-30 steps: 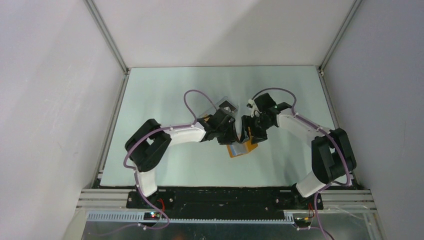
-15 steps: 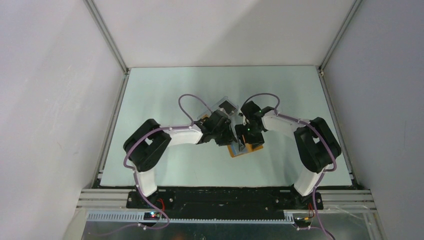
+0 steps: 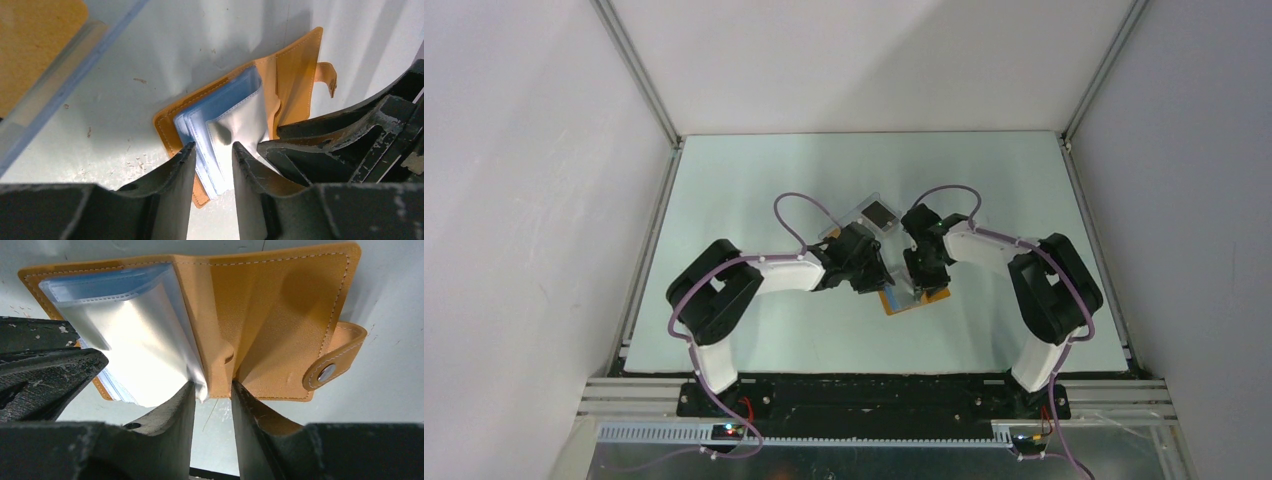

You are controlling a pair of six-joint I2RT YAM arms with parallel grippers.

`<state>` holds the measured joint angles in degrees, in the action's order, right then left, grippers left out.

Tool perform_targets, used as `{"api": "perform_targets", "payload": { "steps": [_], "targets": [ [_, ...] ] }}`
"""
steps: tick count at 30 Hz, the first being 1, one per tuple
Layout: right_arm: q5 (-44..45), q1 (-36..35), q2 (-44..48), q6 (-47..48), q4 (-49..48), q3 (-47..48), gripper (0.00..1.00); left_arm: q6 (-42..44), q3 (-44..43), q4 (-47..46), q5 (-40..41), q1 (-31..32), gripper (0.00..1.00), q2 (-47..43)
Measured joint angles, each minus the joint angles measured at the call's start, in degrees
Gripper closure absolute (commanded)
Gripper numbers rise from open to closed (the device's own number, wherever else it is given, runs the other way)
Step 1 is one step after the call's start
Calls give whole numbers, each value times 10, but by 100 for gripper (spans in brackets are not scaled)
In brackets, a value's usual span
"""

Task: Put the credit cards into the card holder
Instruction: Open the card holder at the center of the board.

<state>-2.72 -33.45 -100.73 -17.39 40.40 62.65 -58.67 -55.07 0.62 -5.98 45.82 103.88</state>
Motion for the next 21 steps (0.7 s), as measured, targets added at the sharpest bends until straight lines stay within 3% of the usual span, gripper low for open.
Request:
{"api": "perform_targets", "payload": {
  "steps": [6, 15, 21],
  "targets": [
    [-10, 22, 1, -11, -8, 0, 56, -3, 0, 0, 0, 0, 60, 0],
    [-108, 137, -6, -26, -39, -4, 64, -3, 0, 1, -2, -1, 61, 1],
    [-132, 141, -7, -12, -41, -4, 54, -3, 2, 3, -2, -3, 75, 1]
  ]
}}
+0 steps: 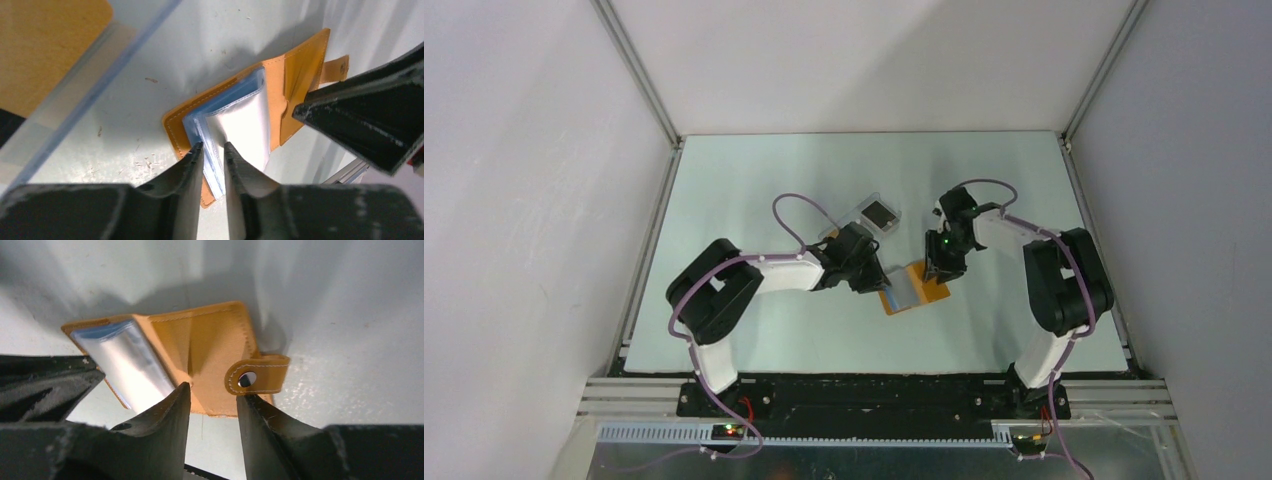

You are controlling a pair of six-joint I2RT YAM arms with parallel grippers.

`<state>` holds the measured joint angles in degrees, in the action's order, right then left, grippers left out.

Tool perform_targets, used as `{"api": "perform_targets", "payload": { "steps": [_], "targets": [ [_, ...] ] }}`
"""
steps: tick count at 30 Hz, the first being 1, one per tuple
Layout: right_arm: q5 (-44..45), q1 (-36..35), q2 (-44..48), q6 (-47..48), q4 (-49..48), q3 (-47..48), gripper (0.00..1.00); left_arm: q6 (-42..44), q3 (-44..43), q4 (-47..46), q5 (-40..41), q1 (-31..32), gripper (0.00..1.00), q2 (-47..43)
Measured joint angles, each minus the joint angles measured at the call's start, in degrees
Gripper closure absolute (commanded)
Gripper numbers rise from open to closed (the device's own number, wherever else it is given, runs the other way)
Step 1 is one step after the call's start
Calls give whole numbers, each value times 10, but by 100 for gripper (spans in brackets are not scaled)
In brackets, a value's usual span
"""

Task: Put the credit cards into the card holder
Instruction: Open the card holder at the center of the board.

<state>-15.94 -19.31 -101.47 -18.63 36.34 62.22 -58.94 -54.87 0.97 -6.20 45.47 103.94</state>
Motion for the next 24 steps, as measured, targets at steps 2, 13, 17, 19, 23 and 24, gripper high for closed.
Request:
{"api": "perform_targets", "payload": {
  "steps": [2, 13, 17, 19, 23, 24],
  "targets": [
    [2, -14, 6, 13, -4, -2, 50, 0, 2, 0, -1, -2, 80, 0],
    [50, -119, 45, 48, -34, -37, 31, -1, 5, 0, -13, -9, 83, 3],
    [87, -149, 75, 48, -59, -70, 27, -1, 5, -1, -19, -12, 83, 5],
    [103, -160, 91, 48, -64, -86, 26, -1, 5, -2, -20, -12, 83, 6],
    [130, -178, 112, 47, -68, -108, 26, 0, 5, -3, -21, -12, 83, 7],
    [138, -180, 115, 47, -68, -112, 26, 0, 5, -3, -21, -12, 83, 7]
  ]
}}
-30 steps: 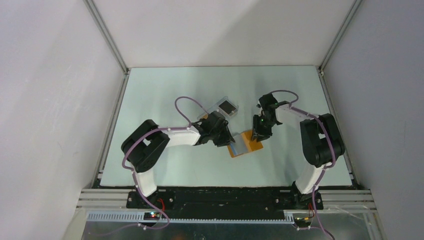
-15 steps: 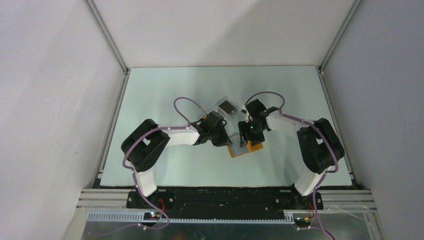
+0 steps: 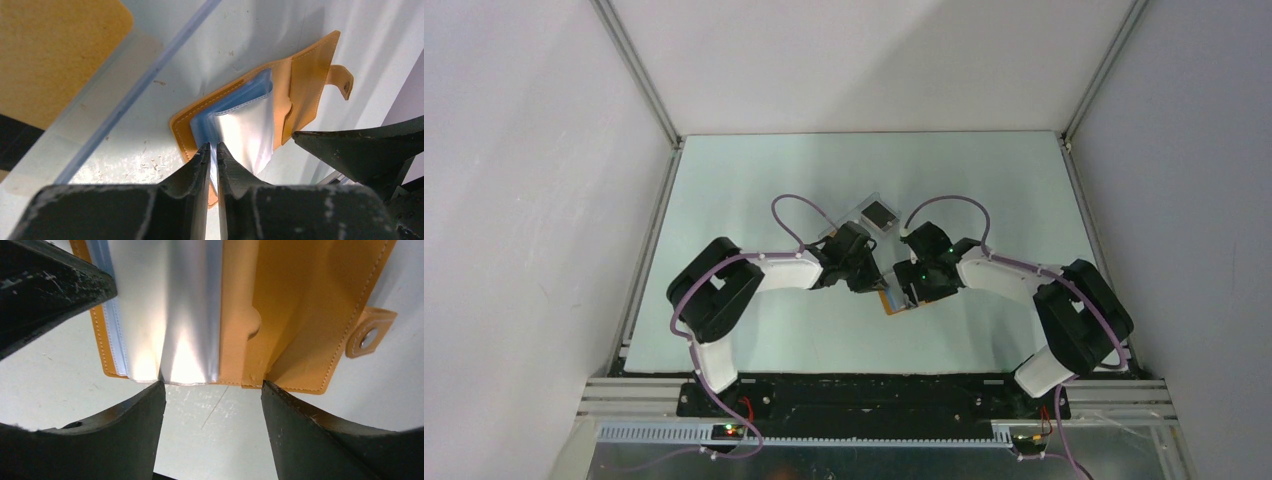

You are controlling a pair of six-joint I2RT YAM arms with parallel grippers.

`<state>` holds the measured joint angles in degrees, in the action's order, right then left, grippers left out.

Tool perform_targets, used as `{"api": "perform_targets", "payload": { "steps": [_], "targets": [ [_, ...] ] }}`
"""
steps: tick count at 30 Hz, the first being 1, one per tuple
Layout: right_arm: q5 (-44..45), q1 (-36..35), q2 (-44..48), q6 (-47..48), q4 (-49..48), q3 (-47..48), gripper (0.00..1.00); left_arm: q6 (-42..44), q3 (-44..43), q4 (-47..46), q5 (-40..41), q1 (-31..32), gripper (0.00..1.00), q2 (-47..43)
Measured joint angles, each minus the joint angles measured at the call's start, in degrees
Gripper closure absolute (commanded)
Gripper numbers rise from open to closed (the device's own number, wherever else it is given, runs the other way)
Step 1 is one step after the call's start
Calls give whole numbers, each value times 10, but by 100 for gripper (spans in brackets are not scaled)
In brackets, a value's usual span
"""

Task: Put the credit cards into the card holder
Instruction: Open the card holder at the center of the board.

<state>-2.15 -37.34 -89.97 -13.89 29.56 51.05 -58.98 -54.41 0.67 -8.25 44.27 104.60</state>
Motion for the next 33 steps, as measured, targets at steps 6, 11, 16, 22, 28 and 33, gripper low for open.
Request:
{"api": "perform_targets", "payload": {
  "steps": [6, 11, 16, 22, 28, 33],
  "targets": [
    [25, -9, 16, 0, -7, -17, 26, 0, 0, -1, -1, 0, 84, 0],
    [31, -12, 18, 0, -12, -20, 27, 0, 0, -2, -1, 0, 84, 2],
    [33, -14, 16, 0, -13, -20, 27, 1, 0, -2, -1, 0, 83, 2],
    [44, -15, 14, -11, -15, -20, 28, 1, -1, -5, -3, 0, 80, 2],
    [58, -3, -6, -42, 0, 0, 58, 1, -1, -6, -4, 0, 80, 2],
    [47, 37, -28, -63, -4, 26, 59, 4, -1, -12, -5, 0, 81, 4]
  ]
}}
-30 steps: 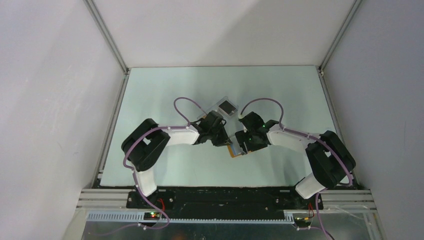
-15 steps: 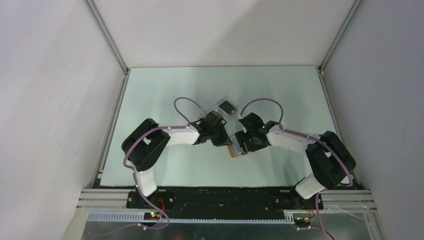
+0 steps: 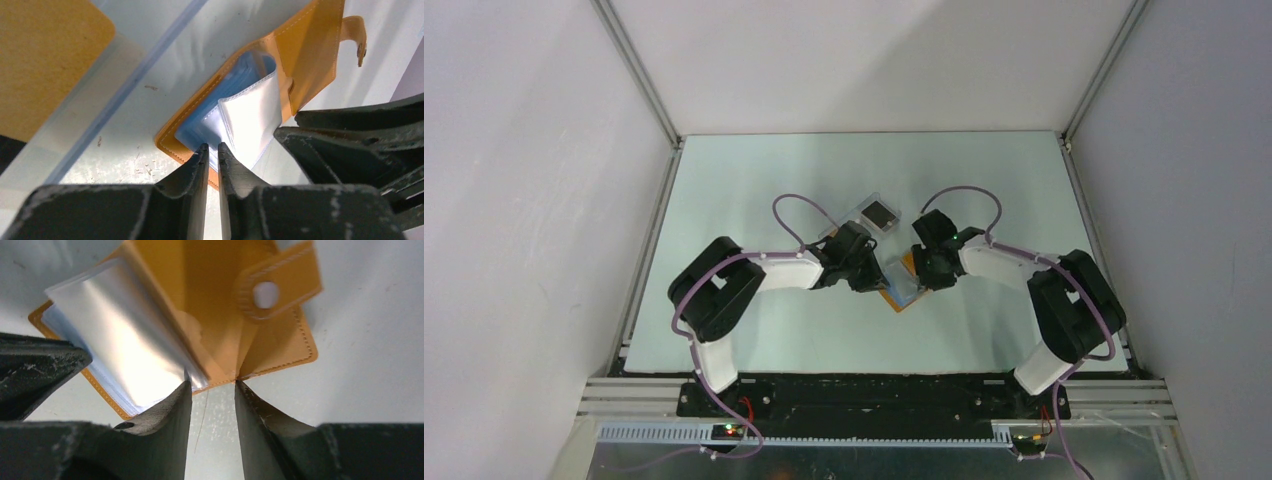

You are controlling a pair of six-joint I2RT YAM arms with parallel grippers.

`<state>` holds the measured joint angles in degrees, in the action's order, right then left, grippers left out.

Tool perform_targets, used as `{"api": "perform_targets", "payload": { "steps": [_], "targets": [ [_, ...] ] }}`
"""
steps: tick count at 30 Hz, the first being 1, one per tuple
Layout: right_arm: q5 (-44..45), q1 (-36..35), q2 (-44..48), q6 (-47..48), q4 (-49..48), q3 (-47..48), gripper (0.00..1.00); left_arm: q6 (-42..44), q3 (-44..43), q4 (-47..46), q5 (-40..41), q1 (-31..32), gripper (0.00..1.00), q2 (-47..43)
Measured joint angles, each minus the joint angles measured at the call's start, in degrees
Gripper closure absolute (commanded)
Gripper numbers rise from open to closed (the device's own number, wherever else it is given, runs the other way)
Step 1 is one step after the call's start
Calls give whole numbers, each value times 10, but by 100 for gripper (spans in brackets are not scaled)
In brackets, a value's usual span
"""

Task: Put the credit cards into the card holder
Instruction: Open the card holder at the center of the board.

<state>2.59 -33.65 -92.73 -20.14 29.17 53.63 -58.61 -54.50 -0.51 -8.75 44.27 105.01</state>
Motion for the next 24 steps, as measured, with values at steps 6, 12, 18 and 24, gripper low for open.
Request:
{"api": "perform_targets", "payload": {
  "steps": [6, 12, 18, 24],
  "targets": [
    [-42, 52, -1, -15, -2, 1, 58, 1, 0, -2, -1, 0, 81, 1],
    [-120, 109, -1, -23, -13, 1, 56, 2, -1, -5, -4, 0, 81, 3],
    [-162, 98, -1, -9, -13, 1, 45, 2, -5, -7, -7, 0, 78, 8],
    [-170, 54, 4, 27, -5, 1, 31, 5, -6, -7, -9, 0, 78, 8]
  ]
}}
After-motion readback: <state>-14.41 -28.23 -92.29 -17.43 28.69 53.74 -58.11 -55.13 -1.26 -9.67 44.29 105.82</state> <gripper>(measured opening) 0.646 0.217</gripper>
